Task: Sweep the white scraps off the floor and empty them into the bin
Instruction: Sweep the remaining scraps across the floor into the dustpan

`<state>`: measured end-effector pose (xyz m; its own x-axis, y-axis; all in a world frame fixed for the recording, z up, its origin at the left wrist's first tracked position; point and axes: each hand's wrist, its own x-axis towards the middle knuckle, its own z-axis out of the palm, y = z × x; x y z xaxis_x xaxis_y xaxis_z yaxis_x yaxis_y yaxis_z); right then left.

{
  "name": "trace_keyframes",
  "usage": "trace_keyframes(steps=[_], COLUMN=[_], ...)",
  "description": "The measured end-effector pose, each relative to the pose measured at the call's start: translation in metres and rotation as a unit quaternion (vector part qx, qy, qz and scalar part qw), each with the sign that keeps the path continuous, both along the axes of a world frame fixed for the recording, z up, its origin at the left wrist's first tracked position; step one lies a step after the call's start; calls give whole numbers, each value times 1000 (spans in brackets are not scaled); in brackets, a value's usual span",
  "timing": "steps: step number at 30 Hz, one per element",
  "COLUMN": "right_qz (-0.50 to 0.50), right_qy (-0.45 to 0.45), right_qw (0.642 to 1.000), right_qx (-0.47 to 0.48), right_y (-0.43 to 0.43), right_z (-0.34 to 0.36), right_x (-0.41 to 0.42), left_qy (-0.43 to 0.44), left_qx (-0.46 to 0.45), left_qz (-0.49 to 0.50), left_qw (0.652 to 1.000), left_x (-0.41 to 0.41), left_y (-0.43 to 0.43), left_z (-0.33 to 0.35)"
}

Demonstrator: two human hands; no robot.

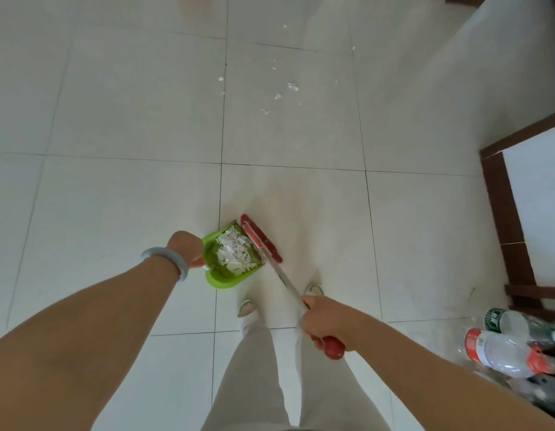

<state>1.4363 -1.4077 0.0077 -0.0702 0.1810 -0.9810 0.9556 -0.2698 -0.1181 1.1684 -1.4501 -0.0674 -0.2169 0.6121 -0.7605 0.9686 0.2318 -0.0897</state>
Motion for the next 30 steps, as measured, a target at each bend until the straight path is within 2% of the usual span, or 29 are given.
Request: trace_keyframes(steps=[5,10,11,13,14,16,17,18,19,21,24,26,28,29,30], right_qz=[11,59,64,78,93,131,142,143,137,74,-3,2,25,35,41], right_qy=[5,-3,-6,-6,-3,0,-1,0,3,14,34,41,48,51,53], right_qw=[1000,996,995,994,993,990,989,989,990,997,999,999,998,998,998], right_qx=[4,67,72,70,67,56,51,41,27,-7,-21,-14,-4,-1,2], right_y=[35,35,35,31,27,14,7,-1,-8,-16,-18,-19,-22,-22,-22], right_z=[31,0,-9,-21,-24,-29,-31,-30,-29,-23,-4,10,23,28,34], right_x=[26,10,5,-5,-9,-14,-15,-15,-15,-13,-8,-2,5,9,12], left_qy=[-23,-73,-88,-134,-124,-118,-104,-109,-109,-108,-89,-101,-122,-108,-130], left_qx=[-8,44,53,36,13,8,26,40,53,18,44,33,79,72,74], left_qz=[93,184,229,365,310,292,373,380,333,330,324,341,370,390,449], left_qw=[995,979,968,921,942,949,922,918,935,938,941,934,917,912,881], left_x=[-5,-4,-4,1,4,0,-2,0,-2,-2,0,2,1,1,1], left_y=[-1,-4,-4,-1,1,4,1,-2,-5,-9,-11,-17,-24,-26,-25], left_z=[0,-2,-1,-11,-2,-1,-6,-2,-2,-2,-2,-1,-1,2,5])
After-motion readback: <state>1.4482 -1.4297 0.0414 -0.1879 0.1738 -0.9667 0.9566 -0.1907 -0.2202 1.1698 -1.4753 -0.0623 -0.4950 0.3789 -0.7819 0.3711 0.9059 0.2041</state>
